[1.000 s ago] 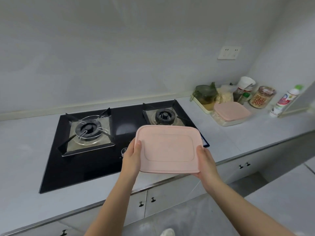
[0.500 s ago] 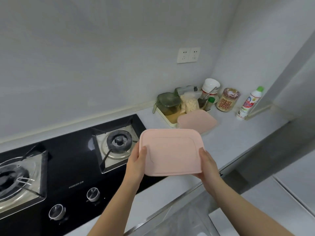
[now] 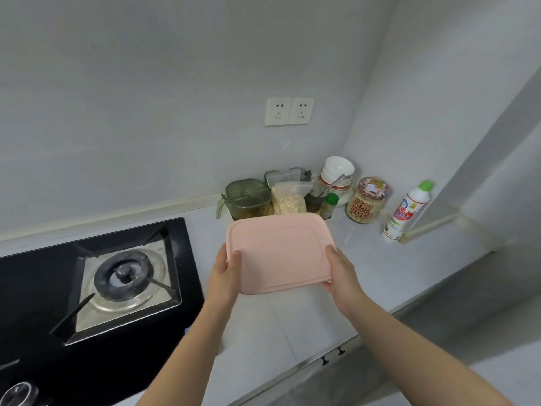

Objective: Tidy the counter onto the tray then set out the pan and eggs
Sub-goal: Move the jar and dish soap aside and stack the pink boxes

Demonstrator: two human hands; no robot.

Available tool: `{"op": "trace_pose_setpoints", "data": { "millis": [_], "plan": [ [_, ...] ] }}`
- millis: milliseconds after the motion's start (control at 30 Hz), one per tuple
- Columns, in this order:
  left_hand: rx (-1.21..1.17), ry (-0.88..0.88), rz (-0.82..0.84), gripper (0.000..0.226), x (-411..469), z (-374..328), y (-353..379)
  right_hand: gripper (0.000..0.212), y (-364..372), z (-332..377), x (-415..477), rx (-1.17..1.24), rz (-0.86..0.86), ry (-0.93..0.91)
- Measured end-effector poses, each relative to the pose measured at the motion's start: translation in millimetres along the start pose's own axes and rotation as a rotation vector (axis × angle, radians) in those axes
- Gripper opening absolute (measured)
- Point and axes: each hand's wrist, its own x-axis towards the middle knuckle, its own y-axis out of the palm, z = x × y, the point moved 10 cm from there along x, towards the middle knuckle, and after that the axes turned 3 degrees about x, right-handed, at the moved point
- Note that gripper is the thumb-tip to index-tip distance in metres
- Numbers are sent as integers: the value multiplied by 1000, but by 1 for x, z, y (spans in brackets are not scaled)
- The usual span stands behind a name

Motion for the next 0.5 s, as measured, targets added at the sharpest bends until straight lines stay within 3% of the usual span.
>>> {"op": "trace_pose_setpoints", "data": {
  "millis": [267, 500],
  "plan": [
    [55, -20, -95, 49, 38, -15, 78, 20, -29, 44, 92, -85, 27, 6],
    [125, -49, -148, 48, 69, -13, 99, 22, -32, 48, 142, -164, 21, 26]
  ]
}}
